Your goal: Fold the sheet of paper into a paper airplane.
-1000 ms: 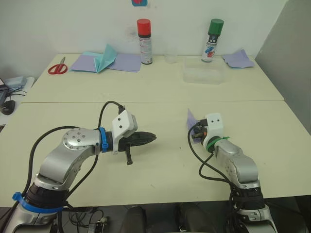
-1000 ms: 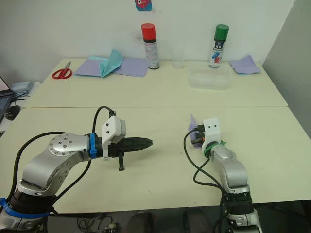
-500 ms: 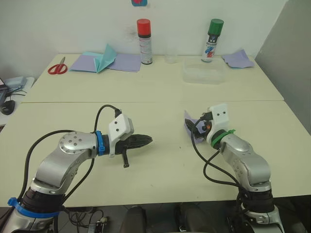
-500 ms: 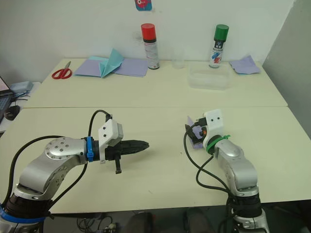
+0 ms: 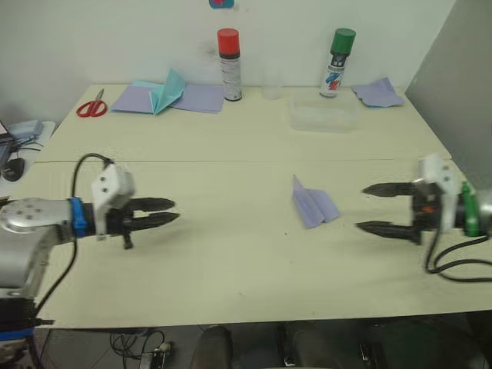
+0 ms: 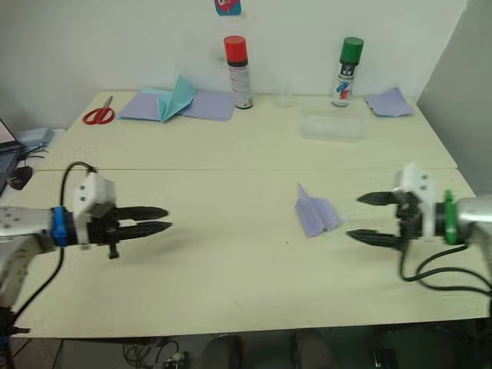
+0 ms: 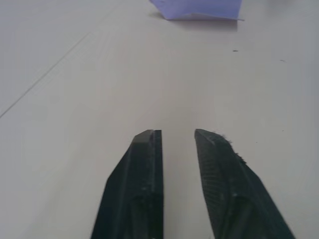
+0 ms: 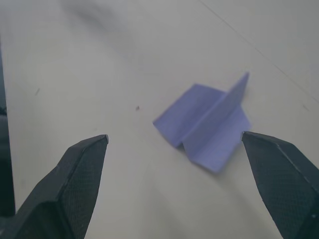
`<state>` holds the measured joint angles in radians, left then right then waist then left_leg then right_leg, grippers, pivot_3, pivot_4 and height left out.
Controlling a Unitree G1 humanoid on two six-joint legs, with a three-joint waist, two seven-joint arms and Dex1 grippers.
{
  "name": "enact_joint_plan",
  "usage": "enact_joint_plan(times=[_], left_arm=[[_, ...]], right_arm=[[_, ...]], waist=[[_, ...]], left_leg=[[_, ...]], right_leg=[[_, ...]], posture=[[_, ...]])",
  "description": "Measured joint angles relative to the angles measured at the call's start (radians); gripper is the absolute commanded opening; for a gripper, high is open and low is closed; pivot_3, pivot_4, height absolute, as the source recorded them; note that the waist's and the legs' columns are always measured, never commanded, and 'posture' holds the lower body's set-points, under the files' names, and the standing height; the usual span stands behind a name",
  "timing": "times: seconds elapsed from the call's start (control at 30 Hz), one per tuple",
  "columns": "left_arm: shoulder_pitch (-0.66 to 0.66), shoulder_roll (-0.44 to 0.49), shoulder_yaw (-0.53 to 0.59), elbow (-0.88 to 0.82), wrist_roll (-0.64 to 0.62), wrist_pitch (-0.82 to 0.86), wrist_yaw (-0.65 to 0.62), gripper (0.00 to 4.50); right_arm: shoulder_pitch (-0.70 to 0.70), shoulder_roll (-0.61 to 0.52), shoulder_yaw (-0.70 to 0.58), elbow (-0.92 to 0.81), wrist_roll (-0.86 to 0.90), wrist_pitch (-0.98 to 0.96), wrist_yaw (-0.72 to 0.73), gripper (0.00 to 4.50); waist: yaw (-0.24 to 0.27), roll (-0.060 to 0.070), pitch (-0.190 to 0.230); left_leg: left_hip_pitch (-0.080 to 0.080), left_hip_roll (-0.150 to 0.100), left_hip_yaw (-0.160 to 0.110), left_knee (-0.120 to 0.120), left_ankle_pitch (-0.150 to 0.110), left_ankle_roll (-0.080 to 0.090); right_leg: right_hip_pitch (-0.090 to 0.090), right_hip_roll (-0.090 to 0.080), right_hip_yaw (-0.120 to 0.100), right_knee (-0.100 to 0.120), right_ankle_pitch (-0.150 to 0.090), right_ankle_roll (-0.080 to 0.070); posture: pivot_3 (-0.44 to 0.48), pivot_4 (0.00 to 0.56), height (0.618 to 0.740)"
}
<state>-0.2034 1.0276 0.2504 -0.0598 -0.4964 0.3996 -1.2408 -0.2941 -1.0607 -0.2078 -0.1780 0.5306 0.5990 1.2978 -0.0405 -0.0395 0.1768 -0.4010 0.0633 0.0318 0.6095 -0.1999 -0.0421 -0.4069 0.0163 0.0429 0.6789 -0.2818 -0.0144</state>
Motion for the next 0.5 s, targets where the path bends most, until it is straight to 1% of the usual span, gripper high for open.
enact_joint_plan(times=[0.1,0.2,0.33,0.5], left_arm=[[-0.013,0.008,0.017,0.038,0.006,-0.025,-0.012,3.29],[-0.038,0.007,0.020,0.089,0.042,-0.061,0.023,4.18],[-0.059,0.033,0.018,0.146,0.108,-0.082,0.057,4.18],[-0.066,0.033,0.018,0.148,0.125,-0.078,0.084,4.18]], right_arm=[[-0.001,-0.023,0.003,0.074,-0.026,-0.081,0.055,4.50],[-0.015,-0.026,0.004,0.127,-0.041,-0.114,0.060,4.50],[-0.033,-0.019,0.004,0.134,-0.037,-0.112,0.045,4.50],[-0.035,-0.008,0.004,0.137,-0.037,-0.109,0.029,4.50]], waist=[[0.000,0.000,0.000],[0.000,0.000,0.000],[-0.002,0.000,0.000],[0.001,0.000,0.000]], left_leg=[[0.000,0.000,0.000,0.000,0.000,0.000],[0.000,0.000,0.001,0.000,0.000,0.000],[-0.001,0.000,0.001,0.000,0.000,0.000],[-0.001,0.000,0.001,0.000,0.000,0.000]], right_leg=[[0.000,0.000,0.000,0.001,0.000,0.000],[0.000,0.000,0.001,0.001,0.000,0.000],[-0.001,0.000,0.001,0.001,0.000,0.000],[-0.001,-0.001,0.001,0.001,0.000,0.000]], posture=[[0.000,0.150,0.740],[0.000,0.150,0.740],[0.000,0.150,0.740],[0.000,0.150,0.740]])
